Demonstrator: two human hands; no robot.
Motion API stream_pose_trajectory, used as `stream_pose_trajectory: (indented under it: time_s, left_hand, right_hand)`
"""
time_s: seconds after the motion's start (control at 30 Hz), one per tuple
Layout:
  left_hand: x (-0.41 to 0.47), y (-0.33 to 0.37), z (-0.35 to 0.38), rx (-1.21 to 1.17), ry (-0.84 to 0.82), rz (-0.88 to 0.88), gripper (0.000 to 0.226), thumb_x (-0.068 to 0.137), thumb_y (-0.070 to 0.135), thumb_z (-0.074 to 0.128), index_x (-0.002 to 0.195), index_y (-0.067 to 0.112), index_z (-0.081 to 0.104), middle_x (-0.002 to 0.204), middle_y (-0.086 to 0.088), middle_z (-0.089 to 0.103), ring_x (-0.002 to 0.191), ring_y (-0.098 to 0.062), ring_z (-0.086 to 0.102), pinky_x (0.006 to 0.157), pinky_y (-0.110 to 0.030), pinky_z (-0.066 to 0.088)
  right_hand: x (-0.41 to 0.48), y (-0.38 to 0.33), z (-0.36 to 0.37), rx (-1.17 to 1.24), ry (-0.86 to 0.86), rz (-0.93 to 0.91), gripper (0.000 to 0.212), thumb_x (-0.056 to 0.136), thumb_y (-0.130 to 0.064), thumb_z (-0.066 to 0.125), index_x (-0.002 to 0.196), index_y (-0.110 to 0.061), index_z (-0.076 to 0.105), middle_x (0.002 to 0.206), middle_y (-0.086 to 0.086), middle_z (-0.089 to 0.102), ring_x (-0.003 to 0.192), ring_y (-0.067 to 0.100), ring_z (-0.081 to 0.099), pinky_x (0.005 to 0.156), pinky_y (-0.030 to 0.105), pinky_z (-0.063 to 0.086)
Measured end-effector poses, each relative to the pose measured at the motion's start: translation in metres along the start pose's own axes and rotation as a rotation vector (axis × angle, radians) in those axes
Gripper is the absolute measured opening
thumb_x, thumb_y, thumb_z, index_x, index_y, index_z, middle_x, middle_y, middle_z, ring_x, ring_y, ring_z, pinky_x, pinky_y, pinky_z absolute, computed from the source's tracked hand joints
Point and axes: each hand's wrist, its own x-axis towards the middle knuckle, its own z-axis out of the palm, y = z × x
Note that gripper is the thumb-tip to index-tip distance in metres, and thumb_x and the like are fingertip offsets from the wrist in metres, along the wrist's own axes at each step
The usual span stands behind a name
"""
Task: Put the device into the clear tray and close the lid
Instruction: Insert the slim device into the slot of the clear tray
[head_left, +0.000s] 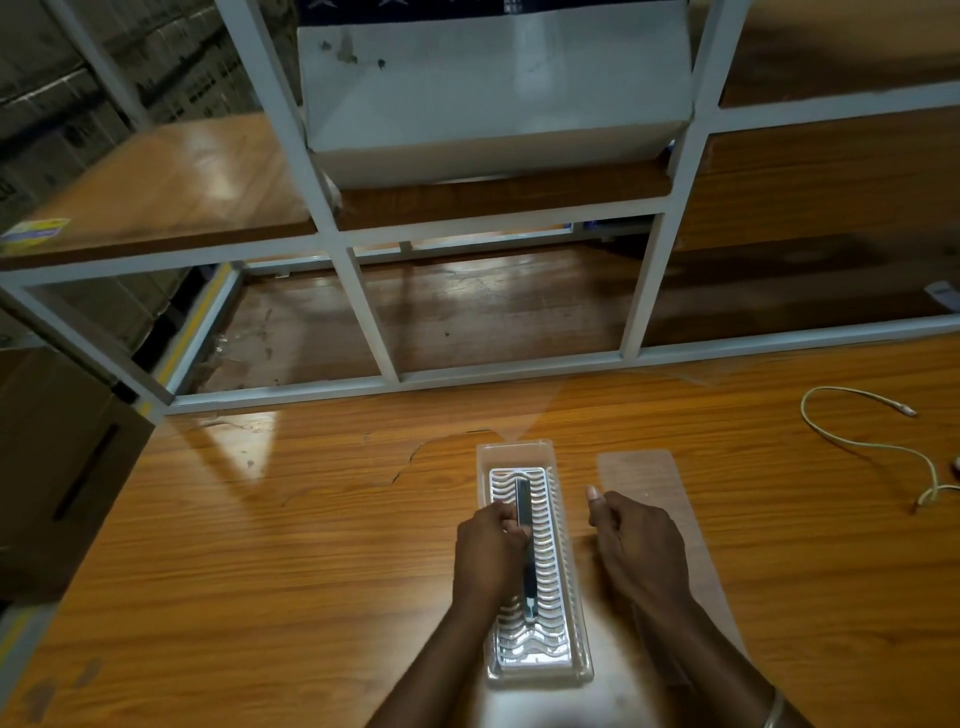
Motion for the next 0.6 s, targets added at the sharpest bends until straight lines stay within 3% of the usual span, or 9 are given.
stream_pose_trajectory:
  time_s: [0.07,0.17,0.23,0.3,0.43,0.6]
  left_hand:
    - [0.003,0.001,0.011,0.131,-0.028,-0.003,0.018,0.087,0.010,0.065,0.101,0.016,0.075,0.096,-0.001,0.078,0.078,-0.011,0.070,0.061,-0.012,0.047]
    - [0.007,0.001,0.025,0.318,-0.063,-0.025,0.018,0.092,0.006,0.053,0.105,0.008,0.067,0.106,-0.011,0.073,0.094,-0.026,0.070,0.069,-0.025,0.048]
    - [0.011,0.002,0.032,0.403,-0.085,-0.030,0.017,0.094,0.004,0.045,0.095,0.007,0.061,0.101,-0.013,0.068,0.094,-0.030,0.067,0.078,-0.035,0.052]
    - [0.014,0.006,0.036,0.438,-0.076,-0.021,0.020,0.094,0.002,0.040,0.090,0.009,0.058,0.102,-0.015,0.067,0.095,-0.032,0.067,0.078,-0.036,0.051]
    - [0.019,0.006,0.041,0.510,-0.028,0.029,0.030,0.099,0.002,0.035,0.111,0.004,0.063,0.113,-0.016,0.071,0.107,-0.031,0.068,0.087,-0.037,0.053]
    - [0.020,0.003,0.039,0.532,-0.027,0.034,0.024,0.099,0.006,0.043,0.109,0.007,0.065,0.110,-0.014,0.073,0.107,-0.031,0.069,0.085,-0.037,0.054]
  right_hand:
    - [-0.001,0.003,-0.001,0.005,0.007,0.008,0.084,0.089,-0.081,0.011,0.073,-0.022,0.067,0.057,-0.001,0.066,0.058,0.017,0.063,0.059,0.039,0.054]
    - [-0.003,0.009,-0.002,0.010,0.015,0.022,0.082,0.089,-0.081,0.012,0.070,-0.022,0.066,0.054,-0.001,0.063,0.056,0.015,0.061,0.057,0.040,0.053]
    - [-0.005,0.017,-0.002,0.001,0.018,0.044,0.079,0.090,-0.079,0.014,0.069,-0.022,0.064,0.054,-0.001,0.063,0.056,0.015,0.061,0.056,0.041,0.053]
    - [-0.008,0.027,-0.002,-0.023,0.022,0.070,0.077,0.091,-0.079,0.015,0.069,-0.022,0.063,0.055,-0.002,0.063,0.056,0.014,0.061,0.056,0.041,0.054]
    - [-0.013,0.046,-0.004,-0.069,0.017,0.122,0.072,0.093,-0.075,0.019,0.069,-0.023,0.063,0.057,-0.004,0.065,0.057,0.014,0.062,0.057,0.039,0.055]
    - [-0.018,0.057,-0.004,-0.057,0.011,0.147,0.070,0.093,-0.072,0.020,0.064,-0.022,0.060,0.053,-0.004,0.061,0.053,0.013,0.060,0.053,0.033,0.049]
